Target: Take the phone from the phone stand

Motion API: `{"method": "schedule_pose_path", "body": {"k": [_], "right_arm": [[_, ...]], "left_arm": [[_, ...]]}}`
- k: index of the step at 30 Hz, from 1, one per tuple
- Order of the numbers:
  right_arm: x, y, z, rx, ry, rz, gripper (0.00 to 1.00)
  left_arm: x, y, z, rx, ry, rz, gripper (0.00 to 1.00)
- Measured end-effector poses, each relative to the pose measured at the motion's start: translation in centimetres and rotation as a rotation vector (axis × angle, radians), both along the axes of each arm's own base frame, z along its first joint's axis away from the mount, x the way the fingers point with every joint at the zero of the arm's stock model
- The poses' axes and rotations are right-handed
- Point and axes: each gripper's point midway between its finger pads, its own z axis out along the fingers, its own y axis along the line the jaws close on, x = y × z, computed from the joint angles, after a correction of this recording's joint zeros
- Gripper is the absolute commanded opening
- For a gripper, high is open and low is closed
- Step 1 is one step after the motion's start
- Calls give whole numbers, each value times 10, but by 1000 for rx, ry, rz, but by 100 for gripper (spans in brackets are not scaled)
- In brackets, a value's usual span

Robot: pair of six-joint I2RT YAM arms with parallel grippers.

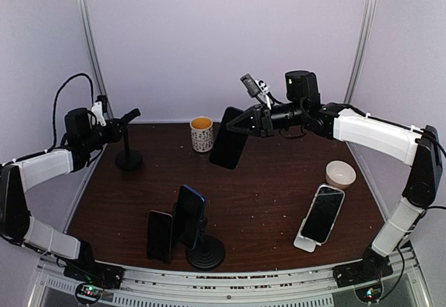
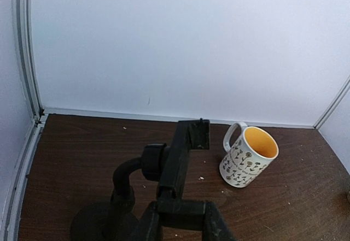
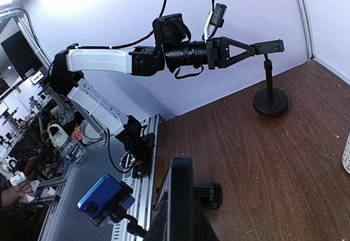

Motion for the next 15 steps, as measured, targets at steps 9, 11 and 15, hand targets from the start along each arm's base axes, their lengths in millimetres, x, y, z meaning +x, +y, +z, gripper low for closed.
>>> {"method": "schedule_pose_path", "body": {"k": [9, 11, 15], "right_arm": [[0, 0, -4, -1, 15, -2, 0], [0, 0, -4, -1, 17, -3, 0], [0, 0, -3, 0, 19, -3, 0]], "left_arm": [[19, 26, -17, -37, 22, 82, 0], [23, 28, -17, -45, 18, 89, 0], [27, 31, -18, -60, 14, 101, 3]]}}
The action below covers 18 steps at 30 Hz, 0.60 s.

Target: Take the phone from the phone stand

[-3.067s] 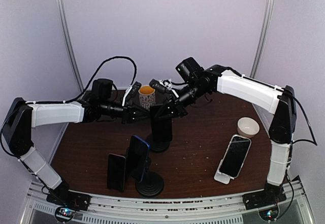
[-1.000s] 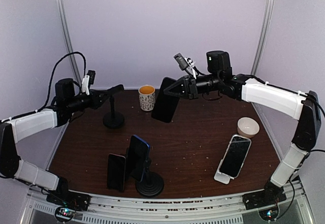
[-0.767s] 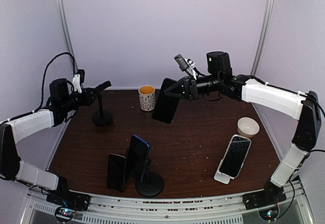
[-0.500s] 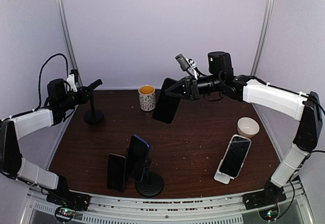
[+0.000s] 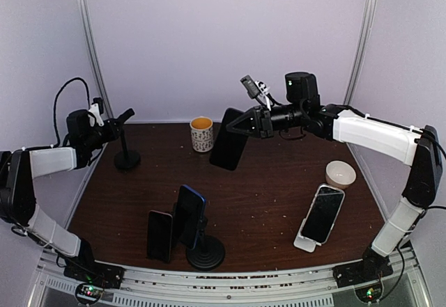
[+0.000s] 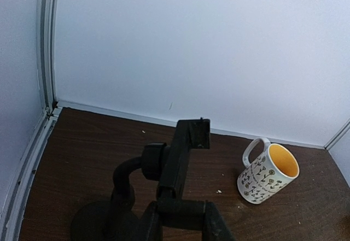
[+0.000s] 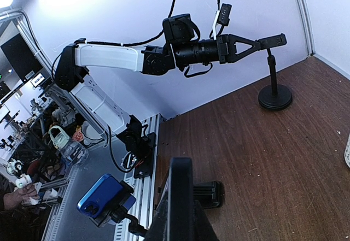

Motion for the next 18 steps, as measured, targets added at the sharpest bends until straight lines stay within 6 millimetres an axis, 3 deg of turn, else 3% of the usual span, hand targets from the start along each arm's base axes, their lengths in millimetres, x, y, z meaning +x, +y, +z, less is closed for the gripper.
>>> {"method": "schedule_pose_path", "body": {"k": [3, 14, 16, 18], "right_arm": [[0, 0, 0, 0, 2, 0, 0], [1, 1, 4, 13, 5, -3, 0], [1, 1, 6, 18, 5, -3, 0], [1, 1, 7, 24, 4, -4, 0]], "left_arm": [[0, 1, 1, -11, -1, 8, 7], [-9, 5, 0, -18, 20, 36, 41], [-11, 5, 6, -17, 6, 37, 48], [-13, 5, 12, -18, -7, 36, 65]]}}
